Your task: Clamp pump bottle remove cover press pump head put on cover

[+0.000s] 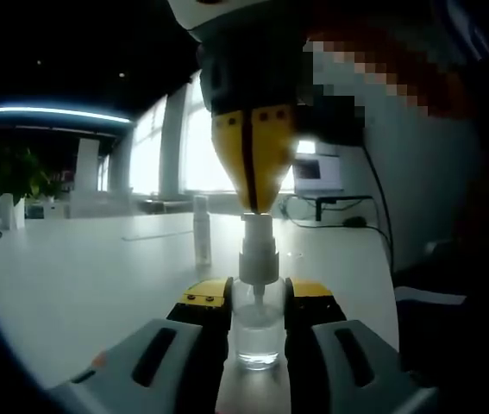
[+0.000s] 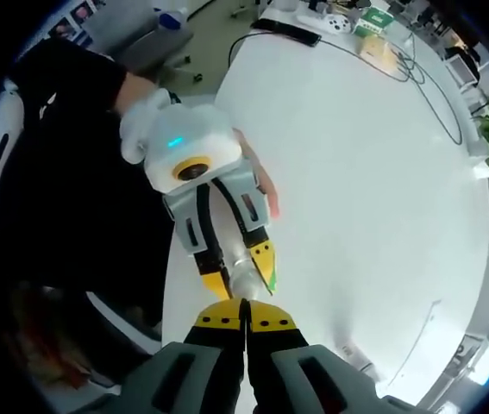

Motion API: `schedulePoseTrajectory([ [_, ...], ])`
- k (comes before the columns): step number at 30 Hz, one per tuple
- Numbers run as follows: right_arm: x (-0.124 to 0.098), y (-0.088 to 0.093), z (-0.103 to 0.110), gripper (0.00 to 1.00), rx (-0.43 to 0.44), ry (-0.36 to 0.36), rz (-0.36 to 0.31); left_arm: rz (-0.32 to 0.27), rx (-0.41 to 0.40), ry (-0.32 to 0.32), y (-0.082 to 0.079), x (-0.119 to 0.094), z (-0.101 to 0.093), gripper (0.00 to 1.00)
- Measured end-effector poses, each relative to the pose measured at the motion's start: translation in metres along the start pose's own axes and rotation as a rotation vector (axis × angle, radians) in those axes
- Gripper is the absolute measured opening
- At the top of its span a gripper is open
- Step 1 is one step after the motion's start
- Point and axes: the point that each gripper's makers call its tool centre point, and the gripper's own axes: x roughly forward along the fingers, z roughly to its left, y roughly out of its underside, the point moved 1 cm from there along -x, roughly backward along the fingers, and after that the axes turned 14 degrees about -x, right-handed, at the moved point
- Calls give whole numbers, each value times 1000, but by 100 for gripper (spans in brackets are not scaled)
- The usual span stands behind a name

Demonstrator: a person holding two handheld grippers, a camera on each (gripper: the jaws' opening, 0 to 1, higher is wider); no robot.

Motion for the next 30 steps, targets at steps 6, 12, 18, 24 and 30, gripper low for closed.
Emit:
schedulePoseTrajectory([
  [6,0,0,0,0,-17,6,13,0,0,0,0,0,0,15],
  [12,0,0,0,0,-13,6,13,0,0,0,0,0,0,15],
  [18,0,0,0,0,-10,6,12,0,0,0,0,0,0,15],
  [24,0,0,0,0,0,8,3,0,0,-1,0,0,1,15],
  [30,0,0,-1,0,7,8,5,0,0,-1,0,0,1,15],
])
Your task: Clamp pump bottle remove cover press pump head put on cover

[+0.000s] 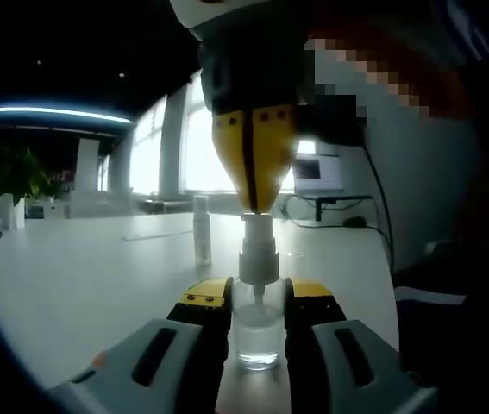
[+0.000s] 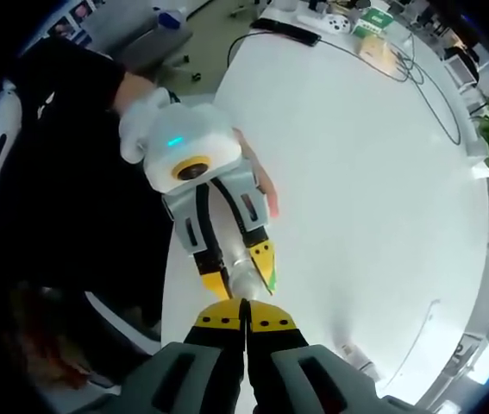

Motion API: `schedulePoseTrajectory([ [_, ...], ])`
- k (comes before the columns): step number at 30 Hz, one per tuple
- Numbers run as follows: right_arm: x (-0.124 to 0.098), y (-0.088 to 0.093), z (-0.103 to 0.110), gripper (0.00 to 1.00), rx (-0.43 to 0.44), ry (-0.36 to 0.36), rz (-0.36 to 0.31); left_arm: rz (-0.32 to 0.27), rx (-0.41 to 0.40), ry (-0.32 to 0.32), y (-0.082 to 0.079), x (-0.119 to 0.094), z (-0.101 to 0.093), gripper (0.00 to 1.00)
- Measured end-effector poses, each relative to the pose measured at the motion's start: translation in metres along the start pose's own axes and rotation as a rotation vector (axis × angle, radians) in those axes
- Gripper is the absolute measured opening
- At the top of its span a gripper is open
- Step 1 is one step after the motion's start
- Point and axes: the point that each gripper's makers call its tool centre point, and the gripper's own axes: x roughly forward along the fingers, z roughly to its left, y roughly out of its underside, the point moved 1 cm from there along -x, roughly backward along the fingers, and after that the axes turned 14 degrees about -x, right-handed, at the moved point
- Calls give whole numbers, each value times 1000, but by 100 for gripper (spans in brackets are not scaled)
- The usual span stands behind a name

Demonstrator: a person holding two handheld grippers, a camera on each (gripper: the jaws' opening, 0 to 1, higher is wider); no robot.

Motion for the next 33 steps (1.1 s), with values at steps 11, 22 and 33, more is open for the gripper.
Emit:
schedulePoseTrajectory([
  [11,1,0,0,0,5,-1,-6,0,-1,-1,0,0,1,15],
  [22,7,-1,1,0,-18,1,9,1,-2,-3,0,0,1,15],
  [33,0,1,-2,0,2,-2,-27,0,-2,-1,0,0,1,15],
])
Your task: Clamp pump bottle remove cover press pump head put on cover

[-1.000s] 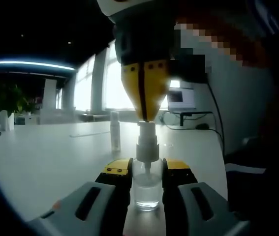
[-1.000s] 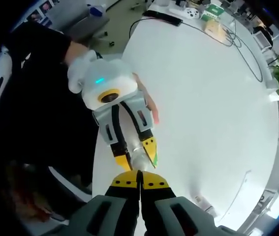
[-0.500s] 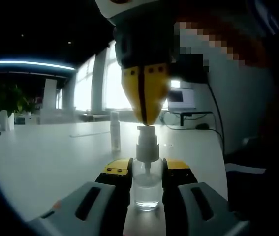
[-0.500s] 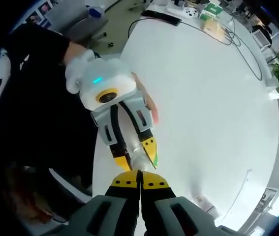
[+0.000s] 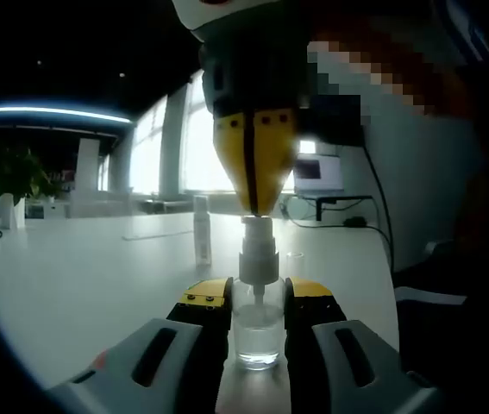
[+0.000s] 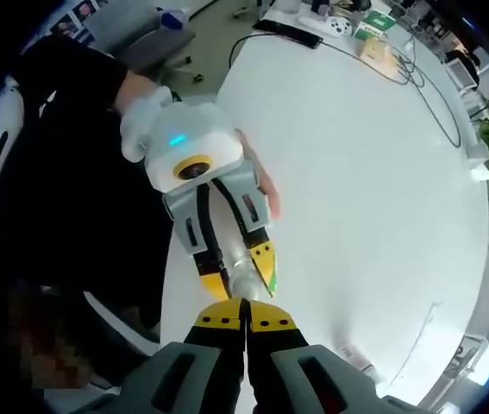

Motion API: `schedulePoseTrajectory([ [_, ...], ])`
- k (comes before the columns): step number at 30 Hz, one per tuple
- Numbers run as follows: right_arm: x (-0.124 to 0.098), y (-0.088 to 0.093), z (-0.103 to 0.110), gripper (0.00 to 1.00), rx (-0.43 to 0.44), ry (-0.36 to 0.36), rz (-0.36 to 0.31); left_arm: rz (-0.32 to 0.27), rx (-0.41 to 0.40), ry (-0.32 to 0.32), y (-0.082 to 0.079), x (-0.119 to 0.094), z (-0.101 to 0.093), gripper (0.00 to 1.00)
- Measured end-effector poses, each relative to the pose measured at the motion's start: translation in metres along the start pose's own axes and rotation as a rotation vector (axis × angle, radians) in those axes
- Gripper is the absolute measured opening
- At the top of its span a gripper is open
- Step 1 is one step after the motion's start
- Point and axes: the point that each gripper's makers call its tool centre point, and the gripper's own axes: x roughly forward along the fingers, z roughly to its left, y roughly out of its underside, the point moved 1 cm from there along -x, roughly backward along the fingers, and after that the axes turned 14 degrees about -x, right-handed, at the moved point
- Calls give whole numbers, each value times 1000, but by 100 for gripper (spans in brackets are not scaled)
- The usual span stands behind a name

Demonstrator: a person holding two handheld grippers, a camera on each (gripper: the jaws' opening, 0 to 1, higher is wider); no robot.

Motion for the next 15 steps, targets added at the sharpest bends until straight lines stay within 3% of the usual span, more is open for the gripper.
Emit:
schedulePoseTrajectory([
  [15,0,-2,3,0,-28,1,19,0,2,0,0,0,-1,15],
])
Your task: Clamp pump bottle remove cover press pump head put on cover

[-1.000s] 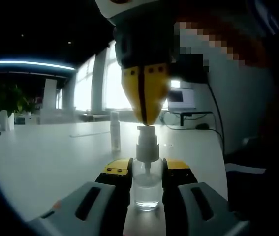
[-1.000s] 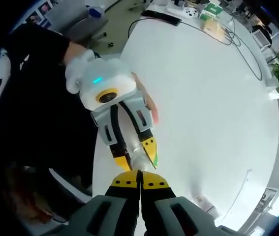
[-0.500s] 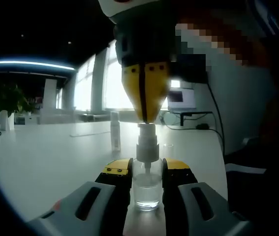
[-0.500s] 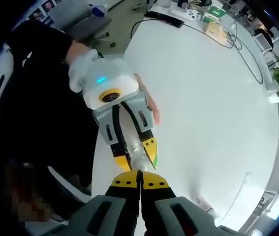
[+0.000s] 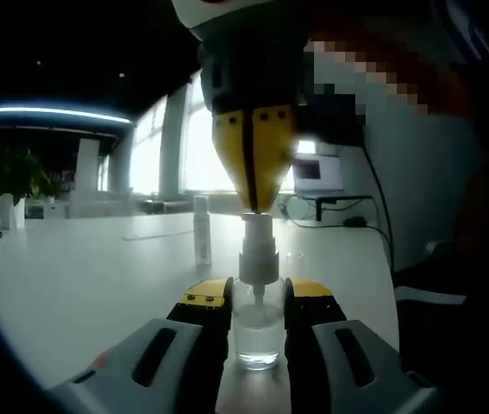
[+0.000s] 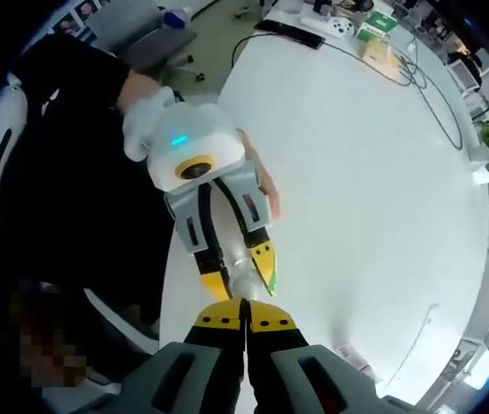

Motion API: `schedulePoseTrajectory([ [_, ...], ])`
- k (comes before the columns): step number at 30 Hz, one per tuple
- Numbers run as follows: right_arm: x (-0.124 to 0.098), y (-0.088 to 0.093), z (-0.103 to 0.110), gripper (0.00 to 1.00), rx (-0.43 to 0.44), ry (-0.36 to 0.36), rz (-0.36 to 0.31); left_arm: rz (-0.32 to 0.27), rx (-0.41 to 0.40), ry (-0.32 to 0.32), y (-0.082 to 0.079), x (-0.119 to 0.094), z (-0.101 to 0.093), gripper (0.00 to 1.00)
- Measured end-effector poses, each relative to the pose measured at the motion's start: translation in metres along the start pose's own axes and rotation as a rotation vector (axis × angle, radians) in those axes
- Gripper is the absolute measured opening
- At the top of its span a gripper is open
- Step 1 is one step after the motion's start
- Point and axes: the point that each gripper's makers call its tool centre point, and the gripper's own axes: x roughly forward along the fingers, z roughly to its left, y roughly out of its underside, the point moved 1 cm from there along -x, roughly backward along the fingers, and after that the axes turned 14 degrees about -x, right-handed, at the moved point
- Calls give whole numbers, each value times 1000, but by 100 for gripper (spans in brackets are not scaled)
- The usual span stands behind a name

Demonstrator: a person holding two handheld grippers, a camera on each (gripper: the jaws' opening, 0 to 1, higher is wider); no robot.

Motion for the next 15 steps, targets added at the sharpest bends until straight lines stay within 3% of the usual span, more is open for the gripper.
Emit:
schedulePoseTrajectory([
  [15,0,0,0,0,5,-1,-2,0,-1,0,0,0,0,15],
])
